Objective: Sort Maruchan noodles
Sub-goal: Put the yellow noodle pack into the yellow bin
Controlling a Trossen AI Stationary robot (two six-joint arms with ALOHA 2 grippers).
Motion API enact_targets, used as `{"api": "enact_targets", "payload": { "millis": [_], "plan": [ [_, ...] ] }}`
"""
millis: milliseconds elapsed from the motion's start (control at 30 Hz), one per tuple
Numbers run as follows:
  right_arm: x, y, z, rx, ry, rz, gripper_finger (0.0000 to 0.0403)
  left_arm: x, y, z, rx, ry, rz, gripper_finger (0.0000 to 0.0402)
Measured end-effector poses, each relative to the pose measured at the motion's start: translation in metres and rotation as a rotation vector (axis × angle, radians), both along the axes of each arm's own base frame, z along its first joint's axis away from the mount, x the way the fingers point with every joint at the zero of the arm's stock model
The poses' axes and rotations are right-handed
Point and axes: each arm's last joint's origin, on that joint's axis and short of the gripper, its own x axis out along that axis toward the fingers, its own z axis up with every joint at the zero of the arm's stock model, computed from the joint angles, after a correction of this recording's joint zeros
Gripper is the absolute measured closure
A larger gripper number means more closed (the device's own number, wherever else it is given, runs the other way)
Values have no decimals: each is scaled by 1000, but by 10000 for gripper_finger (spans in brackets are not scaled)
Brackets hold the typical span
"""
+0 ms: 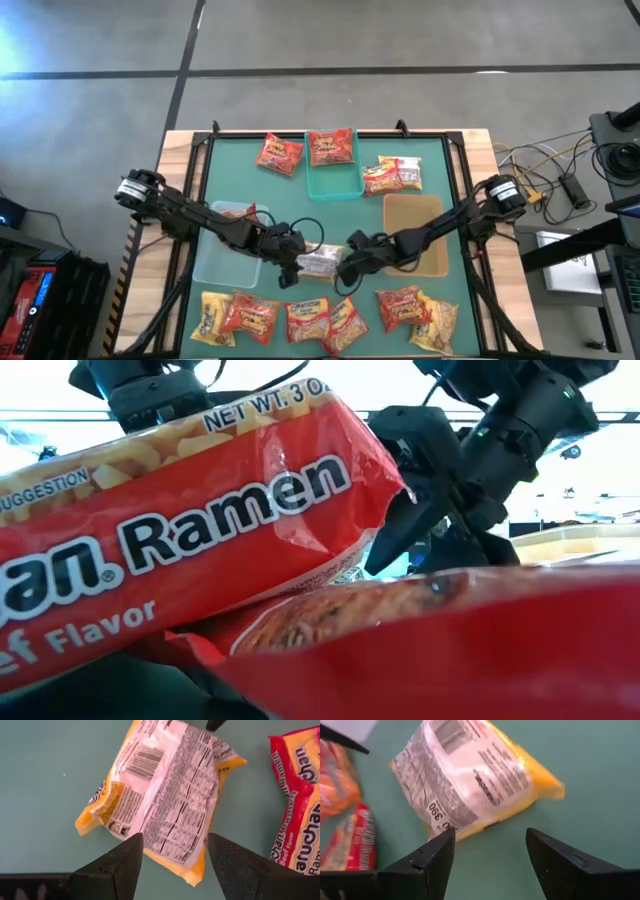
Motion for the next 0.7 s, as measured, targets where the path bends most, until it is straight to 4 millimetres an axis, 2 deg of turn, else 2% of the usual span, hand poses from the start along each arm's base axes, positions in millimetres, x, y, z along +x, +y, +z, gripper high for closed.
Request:
{"api": "enact_targets", "payload": {
  "millis": [167,333,433,700],
  "plan": [
    [-6,-3,-8,55,-30,-82,170,3,-1,-5,-7,-22,0,194],
    [-3,-3,-5,46,-42,-79,170,6,-2,-24,9,37,3,194],
    [0,-2,-1,31,-61,-72,170,8,-3,-26,17,35,7,194],
    [4,-10,1,121,-58,-135,170,7,-3,-31,29,51,4,194]
  ]
}}
